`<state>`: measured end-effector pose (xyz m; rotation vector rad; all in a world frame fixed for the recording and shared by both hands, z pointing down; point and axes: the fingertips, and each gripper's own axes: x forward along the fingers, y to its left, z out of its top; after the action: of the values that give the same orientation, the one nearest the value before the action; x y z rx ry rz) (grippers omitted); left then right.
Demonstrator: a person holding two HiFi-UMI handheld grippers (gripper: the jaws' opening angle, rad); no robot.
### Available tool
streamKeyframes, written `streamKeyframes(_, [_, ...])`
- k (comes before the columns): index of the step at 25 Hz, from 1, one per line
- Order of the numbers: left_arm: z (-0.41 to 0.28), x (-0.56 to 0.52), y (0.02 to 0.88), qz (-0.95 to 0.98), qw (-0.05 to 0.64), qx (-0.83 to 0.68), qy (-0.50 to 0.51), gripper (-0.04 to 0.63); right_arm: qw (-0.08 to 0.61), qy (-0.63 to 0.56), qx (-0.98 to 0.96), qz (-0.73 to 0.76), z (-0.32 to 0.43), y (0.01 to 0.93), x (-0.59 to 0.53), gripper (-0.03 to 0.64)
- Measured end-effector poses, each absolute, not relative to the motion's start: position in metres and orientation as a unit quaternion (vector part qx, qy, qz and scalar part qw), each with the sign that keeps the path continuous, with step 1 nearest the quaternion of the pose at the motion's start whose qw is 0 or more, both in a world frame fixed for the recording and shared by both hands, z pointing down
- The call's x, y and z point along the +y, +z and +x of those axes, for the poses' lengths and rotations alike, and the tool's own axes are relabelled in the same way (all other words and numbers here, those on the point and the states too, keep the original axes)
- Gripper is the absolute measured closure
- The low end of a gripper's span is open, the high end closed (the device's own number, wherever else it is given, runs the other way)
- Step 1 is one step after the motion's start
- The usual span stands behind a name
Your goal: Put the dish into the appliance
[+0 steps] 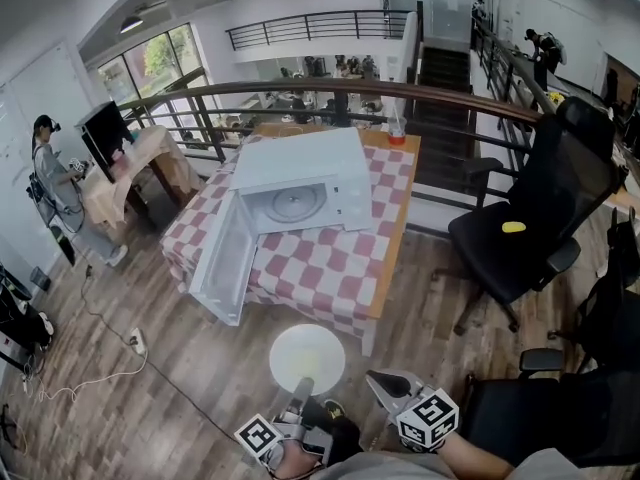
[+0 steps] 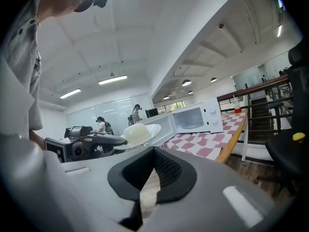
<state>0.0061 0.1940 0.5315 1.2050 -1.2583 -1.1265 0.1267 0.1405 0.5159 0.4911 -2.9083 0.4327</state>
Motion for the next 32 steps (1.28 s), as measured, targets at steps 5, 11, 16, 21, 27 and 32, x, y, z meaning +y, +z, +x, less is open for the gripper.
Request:
streamKeyframes(5, [-0.022, 0.159, 0.53, 0.496, 0.518, -0.518, -0.466, 0.568, 0.087, 0.146, -0.971, 0.167, 0.091, 0.513, 0.109, 0.618])
streamKeyframes(11, [-0.062, 0.122, 0.529, 0.496, 0.527, -0.519, -0.456, 0.566, 0.092, 0.144, -0.97, 0.172, 0.049, 0.509, 0.075, 0.618])
streamKeyframes(16, [-0.094, 0.096, 0.525, 0.498, 0.531, -0.516, -0.452, 0.565, 0.086, 0.155, -0.968, 0.18, 0.016, 0.506, 0.049, 0.618])
streamKeyframes(21, [-0.131, 0.074, 0.525, 0.501, 0.533, -0.515, -0.447, 0.565, 0.089, 0.153, -0.966, 0.186, -0.018, 0.507, 0.031, 0.618])
streamKeyframes(27, [-0.173, 0.051, 0.521, 0.503, 0.531, -0.515, -0.447, 0.565, 0.086, 0.155, -0.965, 0.194, -0.054, 0.509, 0.011, 0.618])
streamKeyframes(32, [-0.188, 0.037, 0.524, 0.51, 0.537, -0.506, -0.442, 0.565, 0.086, 0.157, -0.963, 0.201, -0.074, 0.511, 0.0, 0.618])
